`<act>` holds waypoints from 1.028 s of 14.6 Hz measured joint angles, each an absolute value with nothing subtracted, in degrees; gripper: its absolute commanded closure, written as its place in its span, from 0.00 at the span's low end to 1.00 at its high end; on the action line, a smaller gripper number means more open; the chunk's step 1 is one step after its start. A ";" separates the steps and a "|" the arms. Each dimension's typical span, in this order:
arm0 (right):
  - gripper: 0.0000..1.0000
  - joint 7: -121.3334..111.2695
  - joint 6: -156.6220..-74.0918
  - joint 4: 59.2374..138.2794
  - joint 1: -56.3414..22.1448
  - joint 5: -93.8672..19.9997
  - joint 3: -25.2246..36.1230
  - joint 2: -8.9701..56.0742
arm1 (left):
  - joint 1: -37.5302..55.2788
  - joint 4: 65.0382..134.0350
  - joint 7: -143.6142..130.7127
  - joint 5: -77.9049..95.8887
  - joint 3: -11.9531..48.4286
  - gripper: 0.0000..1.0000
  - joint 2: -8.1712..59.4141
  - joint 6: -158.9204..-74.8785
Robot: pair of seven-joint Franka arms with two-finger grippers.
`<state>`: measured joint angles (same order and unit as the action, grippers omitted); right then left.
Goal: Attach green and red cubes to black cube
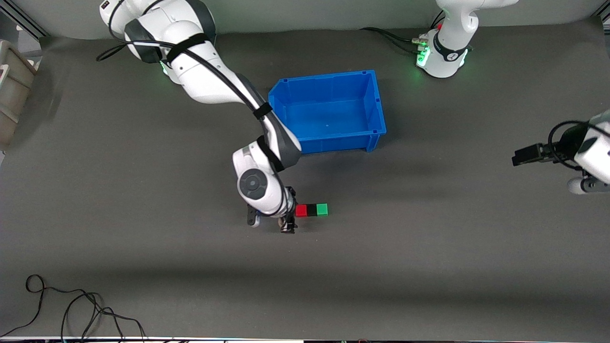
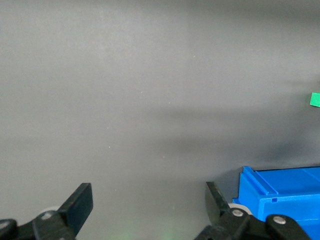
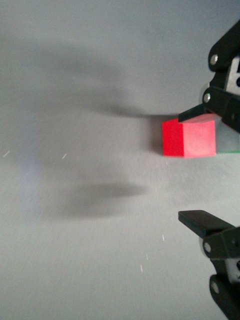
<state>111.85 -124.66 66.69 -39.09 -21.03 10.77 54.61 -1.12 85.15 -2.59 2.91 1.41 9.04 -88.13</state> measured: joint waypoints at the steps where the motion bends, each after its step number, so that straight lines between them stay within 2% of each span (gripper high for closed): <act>1: 0.25 109.61 -121.97 65.68 -37.89 -21.10 10.79 53.50 | -1.02 85.20 -2.16 2.85 1.47 0.00 8.27 -88.20; 5: 0.26 97.25 -107.72 63.66 -32.05 -22.43 10.84 45.18 | 0.34 86.35 -1.51 2.75 1.84 0.00 5.66 -90.33; 10: 0.27 79.56 -91.73 63.59 -26.21 -22.50 11.45 32.63 | 0.91 92.22 -1.33 2.69 1.89 0.00 0.95 -94.61; 15: 0.18 57.65 -77.76 63.77 -22.68 -22.44 16.89 23.31 | 0.90 91.41 0.25 2.66 1.74 0.00 0.69 -92.86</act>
